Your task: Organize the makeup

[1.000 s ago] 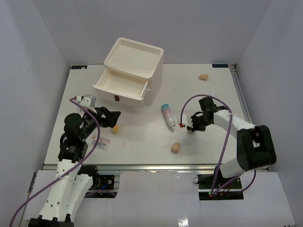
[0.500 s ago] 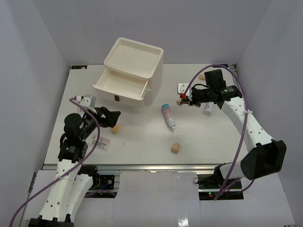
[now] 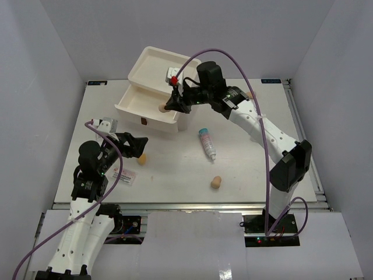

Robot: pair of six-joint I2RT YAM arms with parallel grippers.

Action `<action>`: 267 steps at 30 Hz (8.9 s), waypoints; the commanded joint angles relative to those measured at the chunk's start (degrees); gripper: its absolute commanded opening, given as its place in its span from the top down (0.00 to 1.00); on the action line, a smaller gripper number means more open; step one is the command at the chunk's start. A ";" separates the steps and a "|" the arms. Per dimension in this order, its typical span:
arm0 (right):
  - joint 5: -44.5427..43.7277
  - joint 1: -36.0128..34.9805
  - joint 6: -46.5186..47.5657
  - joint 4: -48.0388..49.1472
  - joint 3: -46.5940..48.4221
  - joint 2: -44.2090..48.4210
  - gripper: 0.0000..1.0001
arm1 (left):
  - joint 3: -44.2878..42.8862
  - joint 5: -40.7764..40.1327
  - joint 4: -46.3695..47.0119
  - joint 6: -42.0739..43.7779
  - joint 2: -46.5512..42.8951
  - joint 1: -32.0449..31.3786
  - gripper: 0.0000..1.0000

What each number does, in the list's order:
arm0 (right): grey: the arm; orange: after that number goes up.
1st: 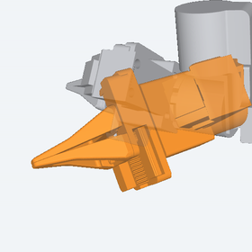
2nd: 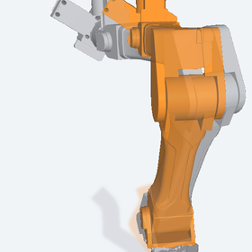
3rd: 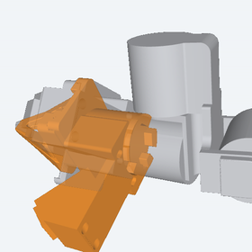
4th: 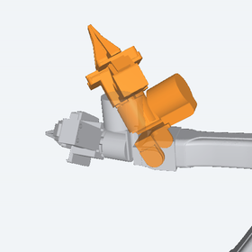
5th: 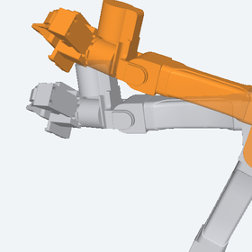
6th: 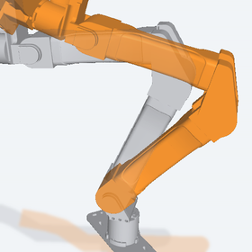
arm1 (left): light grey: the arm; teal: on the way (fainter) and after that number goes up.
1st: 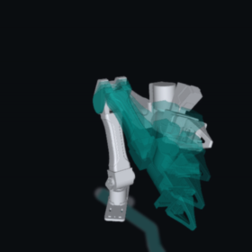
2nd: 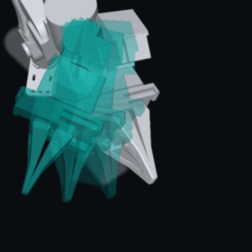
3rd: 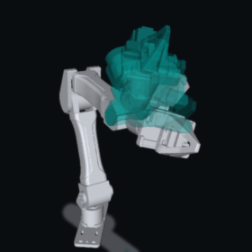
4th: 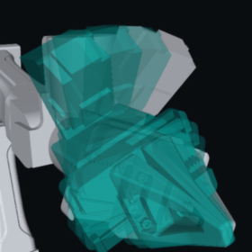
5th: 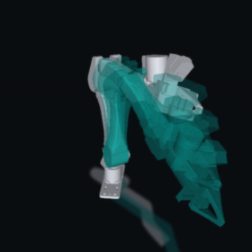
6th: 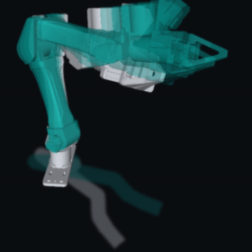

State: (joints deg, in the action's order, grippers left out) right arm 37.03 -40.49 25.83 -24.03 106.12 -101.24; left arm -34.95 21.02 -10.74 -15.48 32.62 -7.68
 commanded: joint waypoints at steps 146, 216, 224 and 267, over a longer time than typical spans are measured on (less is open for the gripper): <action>0.32 5.01 58.55 -19.06 -58.95 23.46 0.30 | -9.33 -6.89 -6.75 3.53 -0.28 -6.23 0.07; -7.43 10.76 -14.24 5.97 6.48 1.63 0.37 | 1.13 -11.72 -3.81 2.39 -9.53 -6.38 0.06; -20.17 28.85 -25.96 13.47 -8.62 2.83 0.41 | 1.29 -10.30 -3.24 2.30 -9.51 -6.38 0.05; -34.38 43.52 -48.73 14.14 11.65 -39.47 0.46 | 1.55 -10.48 -3.23 2.47 -4.59 -5.15 0.05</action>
State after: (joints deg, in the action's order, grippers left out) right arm 0.58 2.92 -20.50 -11.73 116.38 -139.96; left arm -34.09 9.88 -14.63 -12.95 27.96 -13.31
